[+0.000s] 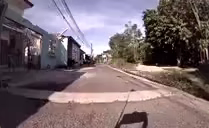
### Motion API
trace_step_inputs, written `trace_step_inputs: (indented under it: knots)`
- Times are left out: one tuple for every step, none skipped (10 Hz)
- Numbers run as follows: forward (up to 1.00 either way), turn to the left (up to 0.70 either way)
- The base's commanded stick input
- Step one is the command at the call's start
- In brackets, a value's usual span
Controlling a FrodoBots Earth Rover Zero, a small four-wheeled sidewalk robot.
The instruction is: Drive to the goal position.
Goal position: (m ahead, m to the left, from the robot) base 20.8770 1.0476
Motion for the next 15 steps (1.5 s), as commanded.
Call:
trace_step_inputs:
  knots:
    - [0.5, 0.0]
    - [0.5, 0.0]
    - [0.5, 0.0]
    - [0.5, 0.0]
    - [0.5, 0.0]
    - [0.5, 0.0]
    - [0.5, 0.0]
    - [0.5, 0.0]
    - [0.5, 0.0]
    - [0.5, 0.0]
    - [0.55, 0.0]
    - [0.66, 0.0]
    - [0.7, 0.0]
    - [0.7, 0.0]
    - [0.7, 0.0]
